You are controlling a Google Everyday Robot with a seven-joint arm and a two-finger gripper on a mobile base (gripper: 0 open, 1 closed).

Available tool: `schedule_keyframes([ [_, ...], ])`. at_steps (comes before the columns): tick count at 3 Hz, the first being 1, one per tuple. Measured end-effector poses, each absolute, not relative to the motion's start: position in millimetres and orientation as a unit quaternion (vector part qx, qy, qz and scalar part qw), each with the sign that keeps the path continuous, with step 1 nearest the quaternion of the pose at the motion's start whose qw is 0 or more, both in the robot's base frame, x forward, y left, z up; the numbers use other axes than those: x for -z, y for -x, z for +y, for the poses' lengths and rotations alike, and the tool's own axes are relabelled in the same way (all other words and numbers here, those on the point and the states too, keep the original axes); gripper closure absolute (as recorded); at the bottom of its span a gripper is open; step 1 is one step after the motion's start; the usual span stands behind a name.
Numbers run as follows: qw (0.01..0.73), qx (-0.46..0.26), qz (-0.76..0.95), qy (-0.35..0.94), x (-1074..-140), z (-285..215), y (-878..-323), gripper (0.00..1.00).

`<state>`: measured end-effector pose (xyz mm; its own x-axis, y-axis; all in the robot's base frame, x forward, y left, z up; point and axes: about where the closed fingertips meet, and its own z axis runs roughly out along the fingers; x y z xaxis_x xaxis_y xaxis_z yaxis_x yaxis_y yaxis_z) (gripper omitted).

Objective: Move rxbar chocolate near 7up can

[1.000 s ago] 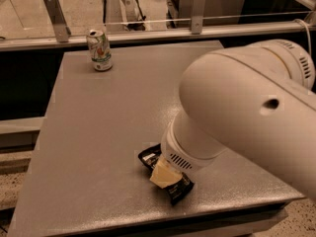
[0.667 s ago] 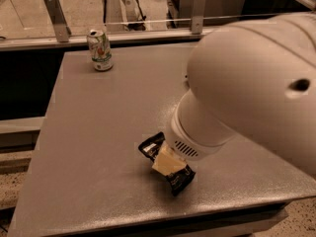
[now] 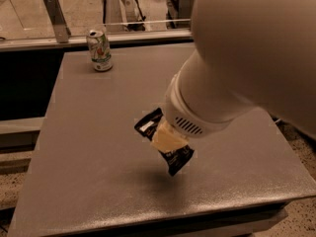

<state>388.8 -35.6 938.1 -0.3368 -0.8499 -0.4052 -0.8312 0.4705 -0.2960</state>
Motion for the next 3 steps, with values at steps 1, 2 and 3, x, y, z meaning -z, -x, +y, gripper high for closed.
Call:
schedule_keyframes([
  [1,0.286,0.034,0.816,0.5,-944.8,-44.0,-421.8,1.0],
  [2,0.317,0.043,0.813,0.487,-944.2,-45.9,-487.3,1.0],
  [3,0.333,0.049,0.808,0.483,-920.6,-44.3,-569.1,1.0],
])
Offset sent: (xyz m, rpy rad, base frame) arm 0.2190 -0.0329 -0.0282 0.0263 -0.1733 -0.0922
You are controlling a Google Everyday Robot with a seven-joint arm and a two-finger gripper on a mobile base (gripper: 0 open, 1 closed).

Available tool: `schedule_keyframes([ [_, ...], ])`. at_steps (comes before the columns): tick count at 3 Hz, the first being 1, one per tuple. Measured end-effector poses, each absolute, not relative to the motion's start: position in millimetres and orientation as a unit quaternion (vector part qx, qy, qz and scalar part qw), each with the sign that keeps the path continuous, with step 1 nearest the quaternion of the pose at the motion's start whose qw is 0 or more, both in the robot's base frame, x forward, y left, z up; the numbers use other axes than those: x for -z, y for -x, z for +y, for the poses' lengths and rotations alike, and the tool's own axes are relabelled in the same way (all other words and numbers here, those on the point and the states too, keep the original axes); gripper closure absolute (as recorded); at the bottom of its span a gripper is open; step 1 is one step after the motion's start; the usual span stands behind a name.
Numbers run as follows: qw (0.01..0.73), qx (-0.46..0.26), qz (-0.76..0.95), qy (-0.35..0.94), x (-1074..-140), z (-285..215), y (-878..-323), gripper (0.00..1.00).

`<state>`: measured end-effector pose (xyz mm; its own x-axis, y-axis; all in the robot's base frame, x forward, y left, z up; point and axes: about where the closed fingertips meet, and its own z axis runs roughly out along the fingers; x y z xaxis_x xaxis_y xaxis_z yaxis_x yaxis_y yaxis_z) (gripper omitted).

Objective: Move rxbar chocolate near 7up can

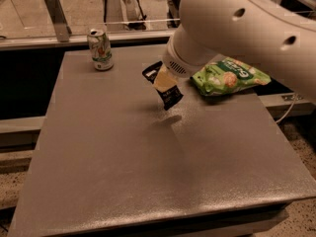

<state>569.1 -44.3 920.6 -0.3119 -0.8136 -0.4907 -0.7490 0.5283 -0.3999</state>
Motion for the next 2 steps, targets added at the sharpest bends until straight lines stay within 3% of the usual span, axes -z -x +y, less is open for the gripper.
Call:
schedule_keyframes([
  [2,0.347,0.035,0.797,0.493,-887.5,-14.1,-661.2,1.0],
])
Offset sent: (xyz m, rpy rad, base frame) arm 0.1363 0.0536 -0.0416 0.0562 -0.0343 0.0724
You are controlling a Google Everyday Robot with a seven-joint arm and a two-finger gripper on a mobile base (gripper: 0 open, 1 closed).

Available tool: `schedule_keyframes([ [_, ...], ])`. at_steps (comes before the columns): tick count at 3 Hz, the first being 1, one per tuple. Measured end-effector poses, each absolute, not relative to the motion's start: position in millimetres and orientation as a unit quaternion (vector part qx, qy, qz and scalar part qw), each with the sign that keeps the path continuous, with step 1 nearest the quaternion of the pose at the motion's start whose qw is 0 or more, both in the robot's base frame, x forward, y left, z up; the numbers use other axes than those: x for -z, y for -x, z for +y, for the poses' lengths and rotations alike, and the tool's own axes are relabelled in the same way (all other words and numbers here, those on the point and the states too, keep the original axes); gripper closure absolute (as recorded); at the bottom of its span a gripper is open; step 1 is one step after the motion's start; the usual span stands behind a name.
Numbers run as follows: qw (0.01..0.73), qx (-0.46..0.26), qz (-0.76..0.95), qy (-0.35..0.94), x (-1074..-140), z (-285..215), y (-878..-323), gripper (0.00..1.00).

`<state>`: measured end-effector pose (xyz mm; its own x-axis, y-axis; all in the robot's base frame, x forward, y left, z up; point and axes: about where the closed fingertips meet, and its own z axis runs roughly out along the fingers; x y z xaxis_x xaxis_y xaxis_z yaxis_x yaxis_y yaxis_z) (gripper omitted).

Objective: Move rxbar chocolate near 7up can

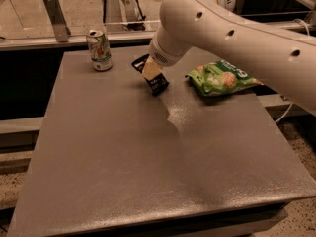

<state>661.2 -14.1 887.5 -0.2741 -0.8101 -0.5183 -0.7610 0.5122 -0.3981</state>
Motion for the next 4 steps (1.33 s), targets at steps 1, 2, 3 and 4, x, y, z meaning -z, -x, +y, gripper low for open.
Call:
schedule_keyframes([
  [1,0.359,0.017,0.784,0.507,-883.5,17.3,-687.2,1.0],
  [2,0.363,0.002,0.777,0.514,-877.2,37.2,-696.8,1.0],
  [3,0.366,-0.013,0.773,0.518,-870.1,55.2,-702.8,1.0],
  [4,0.372,-0.028,0.767,0.522,-868.8,73.5,-706.7,1.0],
])
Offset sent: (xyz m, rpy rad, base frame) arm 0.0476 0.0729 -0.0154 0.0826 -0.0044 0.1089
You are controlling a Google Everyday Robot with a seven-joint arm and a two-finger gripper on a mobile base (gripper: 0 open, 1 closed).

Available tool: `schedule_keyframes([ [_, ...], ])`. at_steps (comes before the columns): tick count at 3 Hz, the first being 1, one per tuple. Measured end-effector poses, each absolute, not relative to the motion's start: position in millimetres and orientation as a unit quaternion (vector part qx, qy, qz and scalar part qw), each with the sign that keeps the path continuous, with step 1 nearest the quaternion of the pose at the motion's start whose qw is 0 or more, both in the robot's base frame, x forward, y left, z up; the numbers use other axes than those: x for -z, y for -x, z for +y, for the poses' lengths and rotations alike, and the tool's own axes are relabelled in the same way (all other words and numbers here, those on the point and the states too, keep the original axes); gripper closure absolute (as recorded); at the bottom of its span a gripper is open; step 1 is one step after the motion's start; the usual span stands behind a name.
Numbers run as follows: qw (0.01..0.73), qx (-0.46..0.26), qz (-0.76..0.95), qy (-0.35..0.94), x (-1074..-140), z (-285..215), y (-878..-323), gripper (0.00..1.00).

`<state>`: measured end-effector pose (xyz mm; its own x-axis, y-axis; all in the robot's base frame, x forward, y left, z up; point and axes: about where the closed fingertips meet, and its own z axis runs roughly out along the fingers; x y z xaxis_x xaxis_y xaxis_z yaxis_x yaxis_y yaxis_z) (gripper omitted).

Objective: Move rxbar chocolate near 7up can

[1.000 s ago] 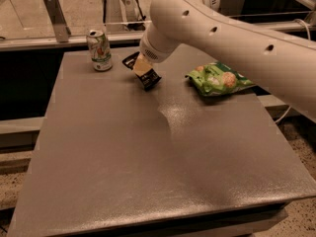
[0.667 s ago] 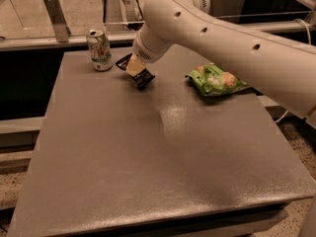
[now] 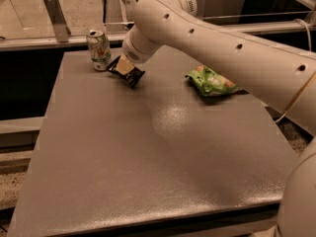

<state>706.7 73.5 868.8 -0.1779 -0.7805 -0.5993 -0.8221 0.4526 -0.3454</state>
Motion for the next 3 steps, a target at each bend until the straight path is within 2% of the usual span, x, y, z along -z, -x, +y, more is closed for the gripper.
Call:
schedule_keyframes([
  [1,0.375,-0.04,0.763,0.525,-867.2,88.7,-709.7,0.82],
  [3,0.38,-0.057,0.76,0.524,-865.8,105.9,-712.7,0.36],
])
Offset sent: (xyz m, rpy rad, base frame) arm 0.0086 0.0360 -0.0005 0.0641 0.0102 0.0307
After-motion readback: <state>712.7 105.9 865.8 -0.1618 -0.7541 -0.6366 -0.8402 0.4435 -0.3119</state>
